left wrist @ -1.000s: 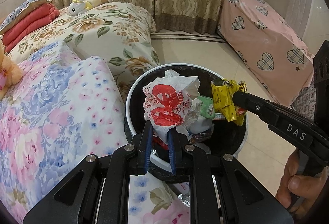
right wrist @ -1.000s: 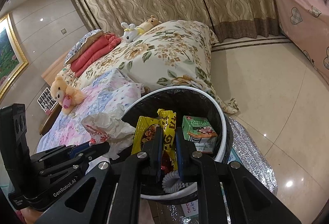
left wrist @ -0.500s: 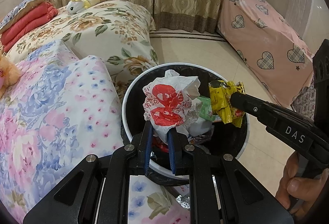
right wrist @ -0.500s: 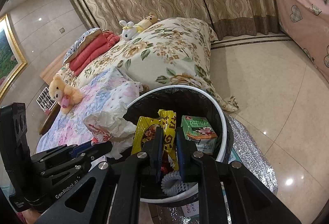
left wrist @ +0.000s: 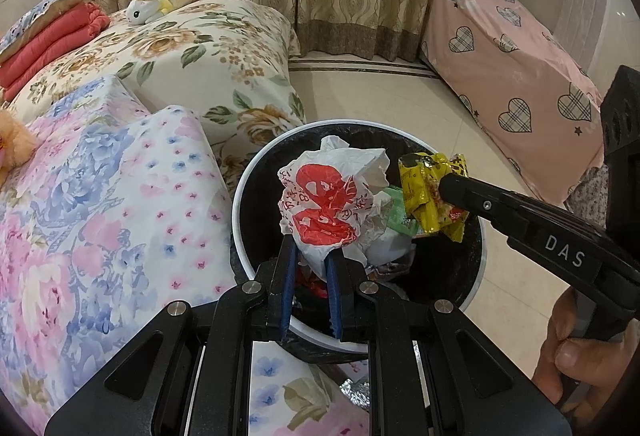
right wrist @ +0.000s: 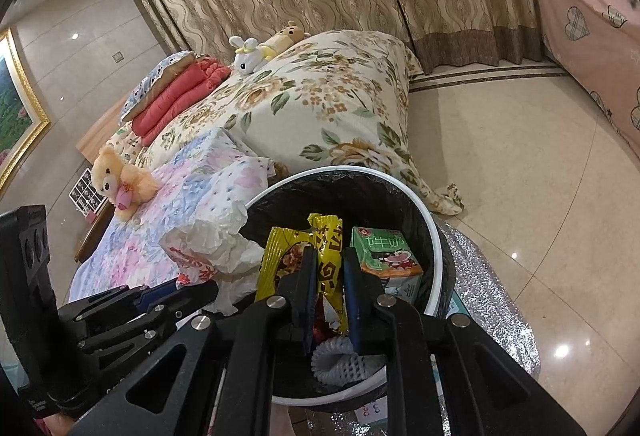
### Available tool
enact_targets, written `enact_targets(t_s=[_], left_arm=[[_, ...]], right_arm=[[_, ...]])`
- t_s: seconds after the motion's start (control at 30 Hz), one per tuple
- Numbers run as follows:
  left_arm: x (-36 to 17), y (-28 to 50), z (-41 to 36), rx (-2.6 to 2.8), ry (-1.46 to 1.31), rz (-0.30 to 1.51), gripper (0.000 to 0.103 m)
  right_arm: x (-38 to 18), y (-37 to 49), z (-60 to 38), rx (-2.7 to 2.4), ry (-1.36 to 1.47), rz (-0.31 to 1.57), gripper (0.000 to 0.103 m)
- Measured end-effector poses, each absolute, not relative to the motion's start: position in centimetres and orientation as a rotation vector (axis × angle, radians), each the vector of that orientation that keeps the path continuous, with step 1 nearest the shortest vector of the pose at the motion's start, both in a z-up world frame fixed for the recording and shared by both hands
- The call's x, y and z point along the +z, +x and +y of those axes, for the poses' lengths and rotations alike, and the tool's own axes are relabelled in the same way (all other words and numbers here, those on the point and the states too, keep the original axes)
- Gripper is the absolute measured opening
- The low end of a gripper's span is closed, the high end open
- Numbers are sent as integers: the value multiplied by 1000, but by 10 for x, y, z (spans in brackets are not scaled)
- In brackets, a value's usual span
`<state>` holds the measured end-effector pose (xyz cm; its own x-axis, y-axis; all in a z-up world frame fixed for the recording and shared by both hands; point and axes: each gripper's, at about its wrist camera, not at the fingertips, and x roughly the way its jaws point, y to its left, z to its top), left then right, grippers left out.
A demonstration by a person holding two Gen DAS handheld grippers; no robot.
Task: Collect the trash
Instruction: 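Carry the tissue and yellow wrapper over the trash bin, then open both grippers to drop the tissue and wrapper into the bin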
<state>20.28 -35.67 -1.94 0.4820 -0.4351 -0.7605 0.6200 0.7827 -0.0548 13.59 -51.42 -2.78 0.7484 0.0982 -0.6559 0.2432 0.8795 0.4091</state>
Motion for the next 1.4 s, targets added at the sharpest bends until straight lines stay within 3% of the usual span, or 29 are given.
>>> enact_targets(t_s=[0.33,0.43,0.5,0.57,0.8,0.93,1.13,1.4], left_arm=[[-20,203,-358,-650,240,855,13],[-19,203,-357,-653,231,860,15],[-18,203,-355,-659,218,865,25],[-16,202,-351,-653,205,859,52],[-4,193,-329,-638,154,826,58],[-1,183,-310,-623,127,815,62],[-4,159,-273,-576,83,795,63],[-5,120,-216,-478,46,739,64]], right_arm=[[-31,140,-516,-80,513,746,16],[-32,142,-519,-81,529,752,22],[-33,142,-521,-78,544,756,26],[-32,142,-521,-80,547,753,37],[-22,134,-518,-72,541,733,46],[-18,130,-515,-75,545,730,59],[-10,119,-500,-62,533,713,60],[5,83,-453,-16,475,639,72]])
